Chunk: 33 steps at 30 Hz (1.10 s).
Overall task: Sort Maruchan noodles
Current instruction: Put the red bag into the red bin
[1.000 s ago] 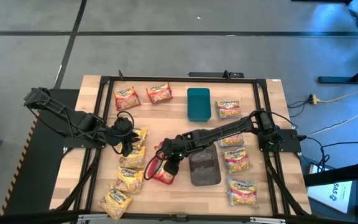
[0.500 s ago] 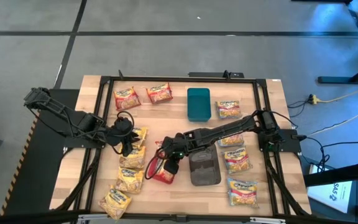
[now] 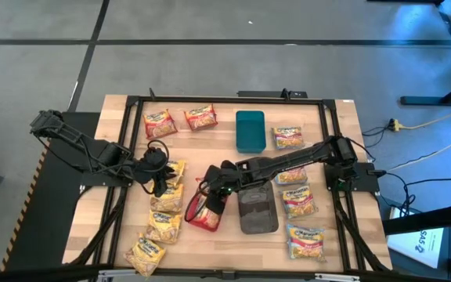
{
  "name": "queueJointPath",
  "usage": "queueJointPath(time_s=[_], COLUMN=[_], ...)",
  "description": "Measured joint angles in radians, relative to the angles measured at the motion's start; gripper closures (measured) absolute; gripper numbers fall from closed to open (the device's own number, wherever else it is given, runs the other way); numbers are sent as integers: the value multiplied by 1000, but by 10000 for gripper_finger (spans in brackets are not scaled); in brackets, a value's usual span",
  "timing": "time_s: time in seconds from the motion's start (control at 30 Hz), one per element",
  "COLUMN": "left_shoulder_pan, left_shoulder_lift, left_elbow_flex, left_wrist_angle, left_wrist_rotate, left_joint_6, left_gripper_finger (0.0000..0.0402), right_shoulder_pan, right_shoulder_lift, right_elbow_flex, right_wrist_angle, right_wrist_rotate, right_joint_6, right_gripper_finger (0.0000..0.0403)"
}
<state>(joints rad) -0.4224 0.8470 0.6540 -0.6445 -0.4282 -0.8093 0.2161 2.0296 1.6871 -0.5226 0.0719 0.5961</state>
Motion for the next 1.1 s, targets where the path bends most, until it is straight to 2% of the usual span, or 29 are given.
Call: queueJointPath(time_s=[0.3,0.67,1.1], left_shoulder_pan=[0,0,0], left_shoulder_lift=[0,0,0], left_elbow_flex=[0,0,0], left_wrist_angle=[0,1,1], left_wrist_rotate=[2,4,15], left_joint_6=[0,4,5], left_gripper_finger=[310,310,310], right_shoulder_pan=[28,61,59], right_shoulder_lift=[0,-6,13], right_elbow_flex=[0,1,2], right_wrist_angle=[22,-96,-128], right_wrist_rotate=[-47,-34,-36], right_joint_6=[-2,1,6], right_gripper_finger=[386,323,265])
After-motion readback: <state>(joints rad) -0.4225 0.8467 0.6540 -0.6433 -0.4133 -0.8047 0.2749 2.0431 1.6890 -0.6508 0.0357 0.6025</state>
